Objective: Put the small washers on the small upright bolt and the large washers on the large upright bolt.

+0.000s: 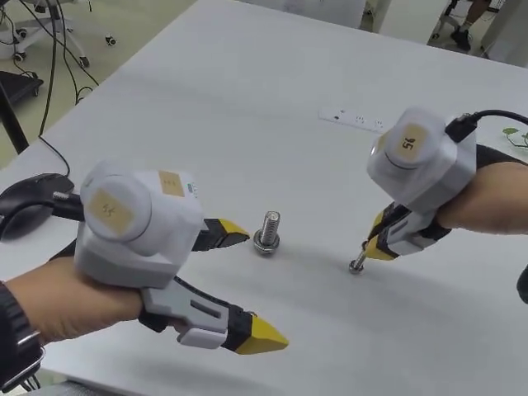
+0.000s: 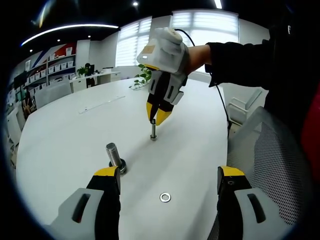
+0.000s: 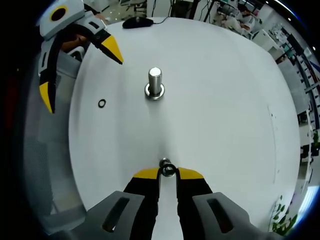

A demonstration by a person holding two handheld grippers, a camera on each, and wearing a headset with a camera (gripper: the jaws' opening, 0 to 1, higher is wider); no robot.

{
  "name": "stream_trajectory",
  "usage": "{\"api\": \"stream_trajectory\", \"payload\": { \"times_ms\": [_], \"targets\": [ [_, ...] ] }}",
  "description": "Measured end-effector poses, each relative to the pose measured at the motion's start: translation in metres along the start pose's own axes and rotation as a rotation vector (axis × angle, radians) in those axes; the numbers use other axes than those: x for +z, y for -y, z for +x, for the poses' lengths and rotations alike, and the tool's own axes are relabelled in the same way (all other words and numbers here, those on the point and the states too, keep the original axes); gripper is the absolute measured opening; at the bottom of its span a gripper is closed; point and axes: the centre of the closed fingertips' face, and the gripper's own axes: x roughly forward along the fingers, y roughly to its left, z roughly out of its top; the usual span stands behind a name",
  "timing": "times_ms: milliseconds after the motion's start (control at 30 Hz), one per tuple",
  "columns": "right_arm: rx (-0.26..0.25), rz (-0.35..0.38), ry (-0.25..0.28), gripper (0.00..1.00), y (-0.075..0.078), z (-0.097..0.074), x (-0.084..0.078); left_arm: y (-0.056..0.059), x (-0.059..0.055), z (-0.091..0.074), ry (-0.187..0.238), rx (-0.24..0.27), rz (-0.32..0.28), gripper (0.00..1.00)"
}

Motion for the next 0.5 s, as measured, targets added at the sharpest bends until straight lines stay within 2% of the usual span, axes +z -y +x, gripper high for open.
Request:
{"api": "stream_trajectory", "payload": {
  "times_ms": [500],
  "targets": [
    [0.018,0.020,-0.007,0.13,-0.004,0.022,-0.006,0.001,-0.001,-0.002,-0.002,0.004,-0.002,0.79]
  ]
}}
